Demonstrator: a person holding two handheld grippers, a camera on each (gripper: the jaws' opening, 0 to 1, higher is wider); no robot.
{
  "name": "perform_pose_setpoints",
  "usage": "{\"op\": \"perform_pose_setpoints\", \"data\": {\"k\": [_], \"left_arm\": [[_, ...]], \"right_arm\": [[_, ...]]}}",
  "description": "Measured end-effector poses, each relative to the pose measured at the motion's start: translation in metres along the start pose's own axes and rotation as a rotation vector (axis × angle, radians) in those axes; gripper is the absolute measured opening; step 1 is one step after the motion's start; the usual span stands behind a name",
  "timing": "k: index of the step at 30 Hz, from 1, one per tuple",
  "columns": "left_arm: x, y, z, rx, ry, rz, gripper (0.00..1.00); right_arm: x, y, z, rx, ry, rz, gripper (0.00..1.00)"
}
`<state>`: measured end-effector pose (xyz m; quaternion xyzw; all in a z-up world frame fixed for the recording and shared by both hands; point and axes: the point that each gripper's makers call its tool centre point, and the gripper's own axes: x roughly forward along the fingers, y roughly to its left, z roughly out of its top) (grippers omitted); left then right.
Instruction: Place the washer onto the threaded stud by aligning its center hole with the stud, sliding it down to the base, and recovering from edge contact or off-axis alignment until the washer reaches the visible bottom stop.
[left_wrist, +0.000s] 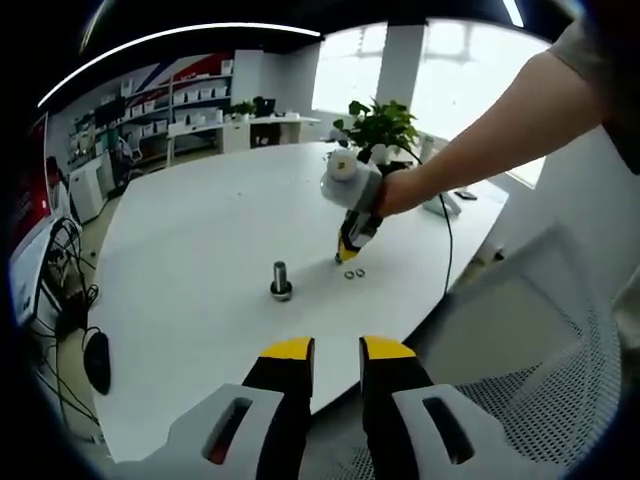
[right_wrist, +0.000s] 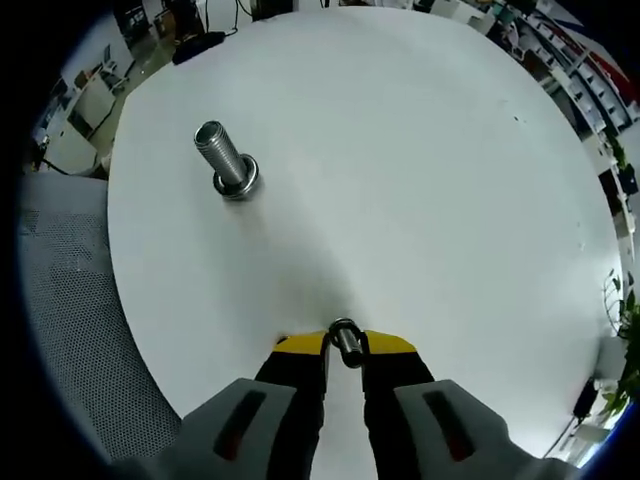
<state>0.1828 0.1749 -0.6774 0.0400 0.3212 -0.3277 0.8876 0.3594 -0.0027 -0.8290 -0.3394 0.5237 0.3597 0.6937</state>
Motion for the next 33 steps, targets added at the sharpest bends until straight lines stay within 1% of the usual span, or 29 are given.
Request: {"op": "perform_pose_setpoints", "data": {"k": [2,5,14,26,29,33], "left_arm": [[0.0,0.0,0.0,-0.002,0.0,0.002,0.16],[0.0,0.001,-0.001,-0.001,0.002,0.004,0.16],[-0.001,0.002,-0.001,-0.004,0.003,0.013,0.16],[0.0,0.002,-0.003,-0.004,0.017,0.014,0.16],[0.0,0.002,-0.003,-0.005,0.016,0.017,0.16],[0.0,0.004,-0.004,-0.01,0.02,0.027,0.16]], "right_arm": [[0.001,0.0,-0.002,0.007,0.004,0.001,0.16],[0.001,0.0,-0.005,0.046,-0.008,-0.005,0.17],[-0.007,0.003,-0.018,0.076,-0.004,-0.011,0.2],[-0.022,0.015,-0.046,0.107,-0.004,0.008,0.25],[-0.02,0.02,-0.048,0.115,-0.007,0.024,0.27],[-0.012,0.027,-0.05,0.1,0.008,0.035,0.28]]}}
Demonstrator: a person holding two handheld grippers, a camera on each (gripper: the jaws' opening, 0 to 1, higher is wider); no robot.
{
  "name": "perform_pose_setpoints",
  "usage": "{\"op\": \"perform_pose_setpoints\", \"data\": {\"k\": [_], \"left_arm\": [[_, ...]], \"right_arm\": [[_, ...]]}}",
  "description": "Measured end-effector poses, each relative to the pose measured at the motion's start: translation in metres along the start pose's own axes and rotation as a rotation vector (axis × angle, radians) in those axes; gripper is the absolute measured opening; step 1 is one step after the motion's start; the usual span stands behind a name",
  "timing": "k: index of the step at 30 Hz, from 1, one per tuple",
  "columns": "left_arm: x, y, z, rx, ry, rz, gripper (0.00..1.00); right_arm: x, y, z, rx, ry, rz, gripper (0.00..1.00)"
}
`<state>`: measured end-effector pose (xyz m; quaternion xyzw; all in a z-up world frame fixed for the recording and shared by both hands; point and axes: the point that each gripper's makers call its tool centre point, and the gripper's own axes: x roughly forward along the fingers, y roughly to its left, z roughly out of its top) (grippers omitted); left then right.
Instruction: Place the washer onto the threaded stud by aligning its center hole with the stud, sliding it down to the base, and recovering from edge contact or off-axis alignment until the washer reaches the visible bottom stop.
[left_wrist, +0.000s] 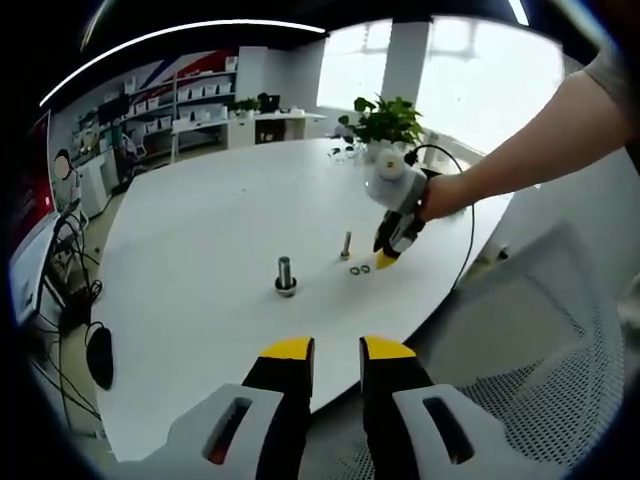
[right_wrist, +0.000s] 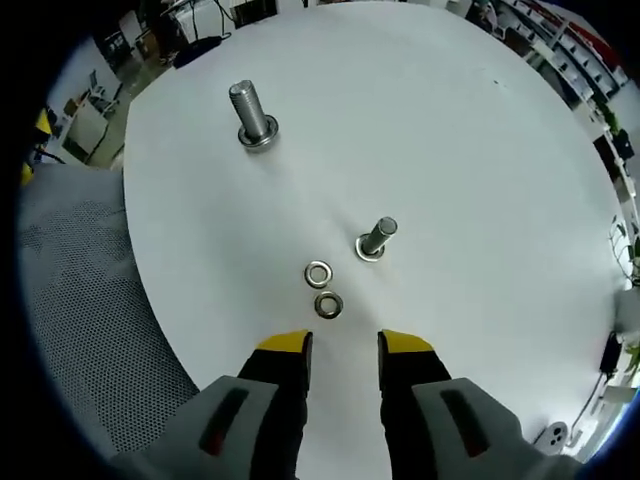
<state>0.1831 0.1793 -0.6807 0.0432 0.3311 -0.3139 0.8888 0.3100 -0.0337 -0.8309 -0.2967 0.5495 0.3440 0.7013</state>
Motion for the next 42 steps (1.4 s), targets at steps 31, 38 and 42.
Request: {"op": "perform_pose_setpoints", "data": {"k": [31,38,42], "left_arm": [[0.0,0.005,-0.001,-0.004,0.005,0.02,0.14],[0.001,0.005,-0.001,-0.002,0.009,0.019,0.13],[0.001,0.005,-0.002,0.001,0.015,0.018,0.13]], "right_arm": [[0.015,0.011,0.017,-0.169,0.031,0.051,0.16],[0.015,0.01,0.018,-0.166,0.078,0.052,0.15],[0.015,0.011,0.019,-0.149,0.116,0.03,0.15]]}}
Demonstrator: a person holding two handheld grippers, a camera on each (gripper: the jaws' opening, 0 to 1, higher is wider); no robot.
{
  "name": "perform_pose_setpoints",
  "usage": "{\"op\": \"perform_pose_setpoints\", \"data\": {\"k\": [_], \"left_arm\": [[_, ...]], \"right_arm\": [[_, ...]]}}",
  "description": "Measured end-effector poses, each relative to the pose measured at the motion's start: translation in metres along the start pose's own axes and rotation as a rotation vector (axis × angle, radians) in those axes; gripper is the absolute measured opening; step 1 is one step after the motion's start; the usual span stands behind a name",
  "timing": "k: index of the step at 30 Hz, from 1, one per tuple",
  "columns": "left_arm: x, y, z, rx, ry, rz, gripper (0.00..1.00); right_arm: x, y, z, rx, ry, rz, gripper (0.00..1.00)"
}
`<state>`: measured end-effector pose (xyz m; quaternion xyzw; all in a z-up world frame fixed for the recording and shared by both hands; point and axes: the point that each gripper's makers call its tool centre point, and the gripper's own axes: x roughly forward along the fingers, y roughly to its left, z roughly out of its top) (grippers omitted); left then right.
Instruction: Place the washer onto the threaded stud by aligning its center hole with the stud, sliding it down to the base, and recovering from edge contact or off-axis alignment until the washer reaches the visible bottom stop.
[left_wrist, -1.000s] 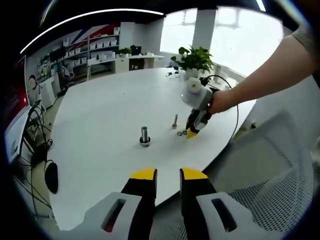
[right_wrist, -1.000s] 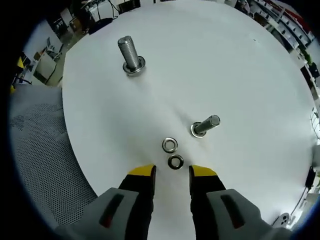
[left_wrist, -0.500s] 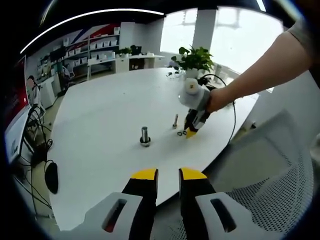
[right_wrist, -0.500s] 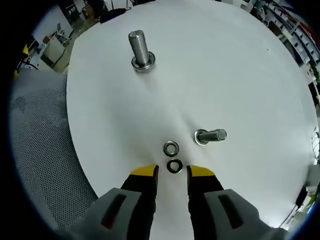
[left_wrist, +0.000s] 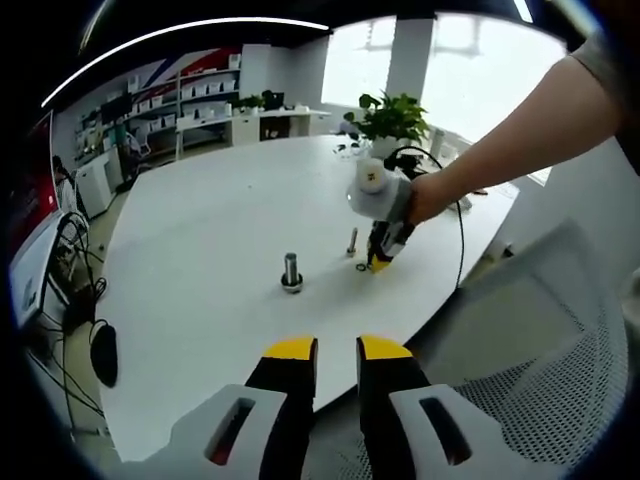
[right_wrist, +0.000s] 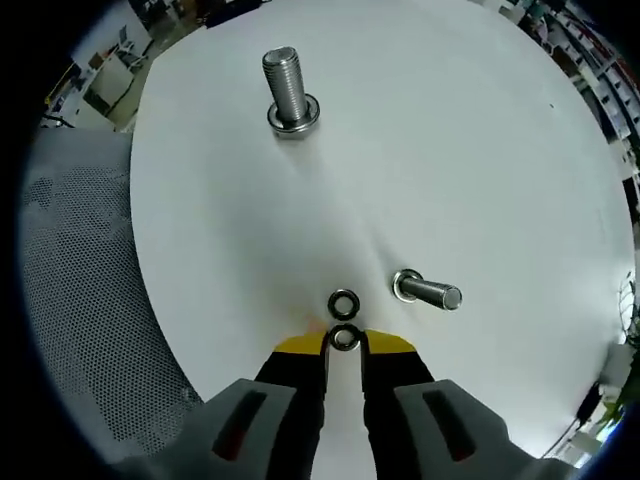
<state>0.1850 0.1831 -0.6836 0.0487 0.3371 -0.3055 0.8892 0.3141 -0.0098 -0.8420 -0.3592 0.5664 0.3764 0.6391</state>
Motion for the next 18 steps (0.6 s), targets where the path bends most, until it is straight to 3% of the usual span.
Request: {"op": "perform_pose_setpoints", "data": {"k": [4,9,18], "left_arm": [[-0.0004,0.0006,-0.0005,0.001,0.003,0.004,0.13],[-0.0007,0.0009,0.0004,0.0,-0.002,0.005,0.13],[-0.0012,0.0004,0.0017,0.003,-0.01,0.004,0.12]], "right_arm": [[0.0003,-0.0008,-0.0007,0.083,0.025,-0.02,0.14],[0.0003,0.0,-0.0011,0.08,0.02,-0.036,0.14],[-0.0016,0.0,-0.0038,0.157,-0.074,-0.063,0.14]]}}
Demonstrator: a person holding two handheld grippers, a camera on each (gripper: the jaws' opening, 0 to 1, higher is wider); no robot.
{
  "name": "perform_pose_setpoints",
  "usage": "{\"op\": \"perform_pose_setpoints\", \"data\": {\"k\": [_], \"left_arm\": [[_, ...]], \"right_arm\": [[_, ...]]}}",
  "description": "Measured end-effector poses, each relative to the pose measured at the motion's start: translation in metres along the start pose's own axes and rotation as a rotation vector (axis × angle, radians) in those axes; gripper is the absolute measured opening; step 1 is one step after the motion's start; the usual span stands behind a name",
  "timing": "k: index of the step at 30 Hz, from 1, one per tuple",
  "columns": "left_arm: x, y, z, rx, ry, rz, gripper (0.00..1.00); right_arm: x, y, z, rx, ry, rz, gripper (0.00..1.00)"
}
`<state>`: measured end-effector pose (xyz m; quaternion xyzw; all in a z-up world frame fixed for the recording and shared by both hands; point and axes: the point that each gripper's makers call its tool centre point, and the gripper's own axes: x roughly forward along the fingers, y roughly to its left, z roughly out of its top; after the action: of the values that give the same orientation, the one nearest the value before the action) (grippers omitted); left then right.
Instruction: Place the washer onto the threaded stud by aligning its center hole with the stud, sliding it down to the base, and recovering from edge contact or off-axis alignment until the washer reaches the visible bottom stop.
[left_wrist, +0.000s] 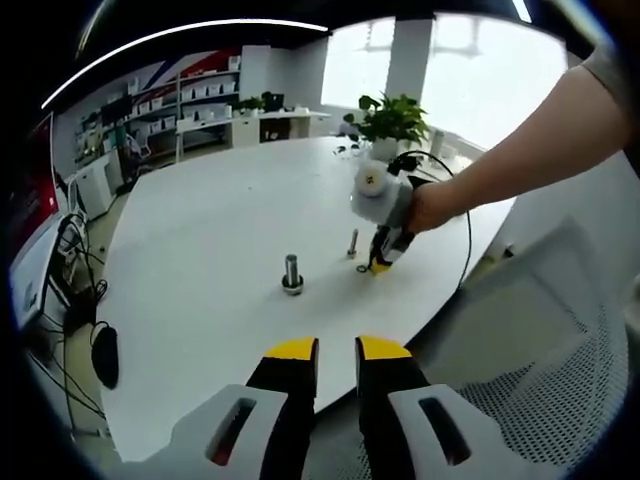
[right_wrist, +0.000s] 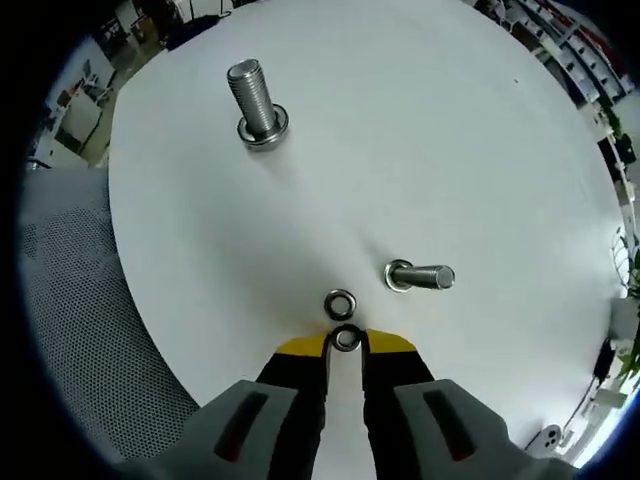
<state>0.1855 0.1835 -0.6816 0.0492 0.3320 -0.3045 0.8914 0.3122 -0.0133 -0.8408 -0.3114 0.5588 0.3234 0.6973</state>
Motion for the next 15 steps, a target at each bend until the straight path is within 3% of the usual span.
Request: {"op": "perform_pose_setpoints", "data": {"k": [4,15], "left_arm": [[0.0,0.0008,-0.0003,-0.003,-0.001,0.004,0.12],[-0.0002,0.0001,0.0006,0.003,-0.001,0.001,0.12]], "right_arm": [[0.0013,-0.0022,0.0,0.054,-0.03,0.0,0.14],[0.0004,-0.0018,-0.0009,0.091,-0.048,-0.022,0.14]]}}
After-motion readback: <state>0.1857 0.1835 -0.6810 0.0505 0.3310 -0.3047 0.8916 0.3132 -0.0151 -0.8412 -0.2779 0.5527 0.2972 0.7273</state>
